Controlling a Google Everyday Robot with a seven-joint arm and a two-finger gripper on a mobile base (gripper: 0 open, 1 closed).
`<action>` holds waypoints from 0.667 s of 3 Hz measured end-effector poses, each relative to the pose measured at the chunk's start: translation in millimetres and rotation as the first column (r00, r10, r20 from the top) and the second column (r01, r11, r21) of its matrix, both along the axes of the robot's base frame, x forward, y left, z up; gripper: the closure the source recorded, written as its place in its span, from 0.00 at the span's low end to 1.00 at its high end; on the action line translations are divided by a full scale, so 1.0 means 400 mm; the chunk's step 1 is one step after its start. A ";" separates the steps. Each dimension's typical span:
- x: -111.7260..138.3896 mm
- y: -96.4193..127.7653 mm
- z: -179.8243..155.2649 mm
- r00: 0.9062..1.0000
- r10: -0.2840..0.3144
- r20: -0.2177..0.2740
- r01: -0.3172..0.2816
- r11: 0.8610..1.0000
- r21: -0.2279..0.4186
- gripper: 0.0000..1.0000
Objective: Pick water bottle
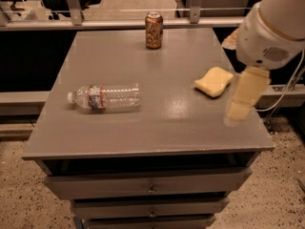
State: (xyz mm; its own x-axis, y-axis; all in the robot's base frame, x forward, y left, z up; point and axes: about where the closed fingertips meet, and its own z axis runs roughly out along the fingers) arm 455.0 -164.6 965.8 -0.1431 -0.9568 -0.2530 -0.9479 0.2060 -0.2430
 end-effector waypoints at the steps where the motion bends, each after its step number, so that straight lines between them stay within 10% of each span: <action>1: 0.059 0.222 -0.039 0.993 0.117 0.015 -0.118 0.991 0.064 0.00; 2: 0.091 0.408 -0.072 0.978 0.204 0.038 -0.207 0.973 0.100 0.00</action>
Offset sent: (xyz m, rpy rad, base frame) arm 0.0549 0.2640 -0.0502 0.1595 -0.0428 0.3279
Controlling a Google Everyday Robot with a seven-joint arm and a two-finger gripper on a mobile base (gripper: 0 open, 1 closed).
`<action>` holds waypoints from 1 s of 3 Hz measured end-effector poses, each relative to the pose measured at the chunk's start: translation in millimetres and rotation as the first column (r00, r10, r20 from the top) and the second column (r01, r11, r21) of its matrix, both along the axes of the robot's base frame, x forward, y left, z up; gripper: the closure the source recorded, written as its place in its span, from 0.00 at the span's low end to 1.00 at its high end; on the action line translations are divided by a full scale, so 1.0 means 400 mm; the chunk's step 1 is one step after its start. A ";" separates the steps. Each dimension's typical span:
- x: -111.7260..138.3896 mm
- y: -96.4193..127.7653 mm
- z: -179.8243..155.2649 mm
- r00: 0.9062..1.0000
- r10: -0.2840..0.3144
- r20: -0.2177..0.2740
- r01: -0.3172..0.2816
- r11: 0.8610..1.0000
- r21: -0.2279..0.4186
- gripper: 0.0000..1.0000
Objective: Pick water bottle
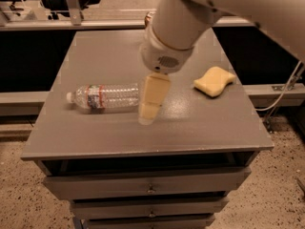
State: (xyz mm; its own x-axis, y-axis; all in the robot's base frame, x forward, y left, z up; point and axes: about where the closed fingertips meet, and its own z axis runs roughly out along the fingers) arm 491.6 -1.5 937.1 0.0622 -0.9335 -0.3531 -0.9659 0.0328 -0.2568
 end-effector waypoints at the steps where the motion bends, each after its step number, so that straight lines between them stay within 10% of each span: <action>1: 0.021 0.167 -0.023 0.997 0.073 0.012 -0.073 0.997 0.034 0.00; 3: 0.090 0.350 -0.127 0.994 0.109 -0.001 -0.109 0.993 0.038 0.00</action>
Offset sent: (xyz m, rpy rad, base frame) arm 0.0382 0.1684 -0.0530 0.0609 -0.0147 0.1514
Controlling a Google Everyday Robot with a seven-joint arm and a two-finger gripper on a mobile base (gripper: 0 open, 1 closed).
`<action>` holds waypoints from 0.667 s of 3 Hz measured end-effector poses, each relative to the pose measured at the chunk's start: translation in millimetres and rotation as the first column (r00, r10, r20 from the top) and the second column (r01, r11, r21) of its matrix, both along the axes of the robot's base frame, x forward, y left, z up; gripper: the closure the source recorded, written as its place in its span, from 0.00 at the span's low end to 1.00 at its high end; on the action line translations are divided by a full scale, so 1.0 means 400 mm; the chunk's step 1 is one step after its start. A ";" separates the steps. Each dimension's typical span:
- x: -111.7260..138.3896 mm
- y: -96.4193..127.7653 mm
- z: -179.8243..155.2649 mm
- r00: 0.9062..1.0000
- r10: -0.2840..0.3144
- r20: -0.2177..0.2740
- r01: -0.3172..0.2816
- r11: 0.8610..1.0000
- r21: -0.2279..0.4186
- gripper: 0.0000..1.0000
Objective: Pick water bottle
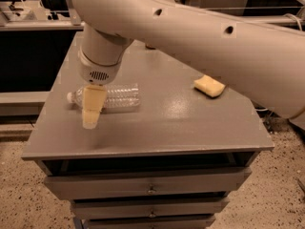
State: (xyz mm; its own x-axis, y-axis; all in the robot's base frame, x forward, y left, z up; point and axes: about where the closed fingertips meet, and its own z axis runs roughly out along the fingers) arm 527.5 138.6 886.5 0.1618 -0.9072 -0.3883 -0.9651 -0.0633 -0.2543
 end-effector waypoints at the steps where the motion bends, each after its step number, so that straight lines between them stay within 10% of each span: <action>1: 0.025 0.033 -0.055 1.000 -0.015 -0.023 0.014 1.000 -0.025 0.00; 2: 0.049 0.033 -0.095 0.998 -0.051 -0.044 0.048 0.997 -0.062 0.17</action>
Offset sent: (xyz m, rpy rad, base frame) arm 0.0333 0.0108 -0.0580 -0.1056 0.0772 -0.1002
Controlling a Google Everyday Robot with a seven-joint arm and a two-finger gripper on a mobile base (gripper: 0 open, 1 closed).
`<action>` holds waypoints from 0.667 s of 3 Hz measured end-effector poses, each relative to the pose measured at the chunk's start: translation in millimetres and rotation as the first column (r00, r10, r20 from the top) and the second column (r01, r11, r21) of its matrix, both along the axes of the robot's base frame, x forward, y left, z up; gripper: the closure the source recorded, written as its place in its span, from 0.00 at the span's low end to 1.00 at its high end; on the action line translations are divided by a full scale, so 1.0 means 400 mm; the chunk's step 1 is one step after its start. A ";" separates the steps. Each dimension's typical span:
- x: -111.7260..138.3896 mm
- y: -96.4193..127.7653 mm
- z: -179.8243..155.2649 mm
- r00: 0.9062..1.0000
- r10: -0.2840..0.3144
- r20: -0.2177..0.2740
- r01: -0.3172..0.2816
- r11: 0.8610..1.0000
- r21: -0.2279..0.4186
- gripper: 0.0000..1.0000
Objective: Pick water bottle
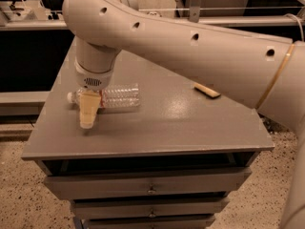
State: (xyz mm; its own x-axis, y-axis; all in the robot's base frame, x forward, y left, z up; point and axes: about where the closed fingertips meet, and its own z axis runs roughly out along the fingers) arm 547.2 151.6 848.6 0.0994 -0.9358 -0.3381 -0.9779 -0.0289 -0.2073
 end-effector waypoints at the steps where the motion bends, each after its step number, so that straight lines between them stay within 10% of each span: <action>1: 0.016 -0.008 -0.009 0.999 -0.030 -0.011 0.030 0.999 -0.015 0.39; 2: 0.023 -0.007 0.017 0.999 -0.042 -0.009 0.042 0.999 0.001 0.62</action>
Offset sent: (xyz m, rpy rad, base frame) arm 0.0139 -0.0019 0.0223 0.0293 0.0058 -0.0593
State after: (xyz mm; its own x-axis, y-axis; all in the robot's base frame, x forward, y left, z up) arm 556.3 148.9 855.3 0.0567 -0.9387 -0.3402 -0.9799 0.0129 -0.1990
